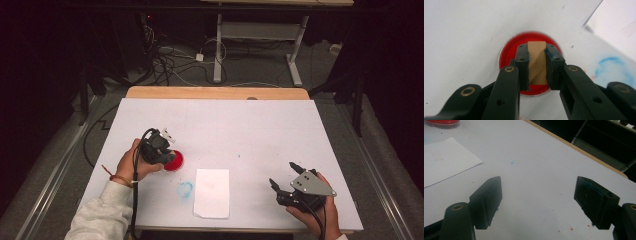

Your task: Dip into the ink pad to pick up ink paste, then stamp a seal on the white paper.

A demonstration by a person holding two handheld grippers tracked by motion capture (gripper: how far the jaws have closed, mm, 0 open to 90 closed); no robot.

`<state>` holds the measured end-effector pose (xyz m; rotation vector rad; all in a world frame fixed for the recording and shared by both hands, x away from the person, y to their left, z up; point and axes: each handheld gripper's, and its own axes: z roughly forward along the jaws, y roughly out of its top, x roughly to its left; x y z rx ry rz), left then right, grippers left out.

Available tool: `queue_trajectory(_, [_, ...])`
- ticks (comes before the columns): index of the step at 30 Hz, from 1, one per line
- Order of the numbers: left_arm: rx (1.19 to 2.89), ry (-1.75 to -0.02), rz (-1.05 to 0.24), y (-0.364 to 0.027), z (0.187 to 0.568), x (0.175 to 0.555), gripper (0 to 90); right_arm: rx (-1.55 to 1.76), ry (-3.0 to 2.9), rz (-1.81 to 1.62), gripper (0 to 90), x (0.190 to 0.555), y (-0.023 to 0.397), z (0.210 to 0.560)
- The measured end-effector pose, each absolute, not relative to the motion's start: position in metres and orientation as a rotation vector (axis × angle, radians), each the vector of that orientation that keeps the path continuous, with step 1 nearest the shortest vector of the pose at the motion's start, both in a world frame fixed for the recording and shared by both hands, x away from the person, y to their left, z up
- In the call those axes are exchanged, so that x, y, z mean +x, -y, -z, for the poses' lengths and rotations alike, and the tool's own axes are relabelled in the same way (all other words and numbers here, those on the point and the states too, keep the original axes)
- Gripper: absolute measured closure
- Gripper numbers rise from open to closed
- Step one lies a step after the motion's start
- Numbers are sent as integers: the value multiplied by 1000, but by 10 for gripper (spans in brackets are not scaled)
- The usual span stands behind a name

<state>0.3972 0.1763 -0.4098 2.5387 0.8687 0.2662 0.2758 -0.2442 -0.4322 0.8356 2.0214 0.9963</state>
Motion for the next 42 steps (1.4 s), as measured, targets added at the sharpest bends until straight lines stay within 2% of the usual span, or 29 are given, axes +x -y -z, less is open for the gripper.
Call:
queue_trajectory(7, [2468, -790, -288, -177, 379, 382, 736, 846, -2014, -996, 230, 276, 247, 432])
queue_trajectory(20, [2494, -593, -311, -146, 358, 350, 736, 837, -2016, -1000, 231, 276, 247, 432])
queue_trajectory(29, [2550, -447, -278, -117, 361, 332, 736, 832, -2018, -990, 234, 275, 243, 432])
queue_trajectory(37, [2581, -395, -194, -98, 374, 328, 736, 827, -2030, -982, 234, 276, 243, 433])
queue_trajectory(42, [2621, -335, -188, -84, 383, 324, 735, 824, -2037, -983, 233, 276, 243, 434])
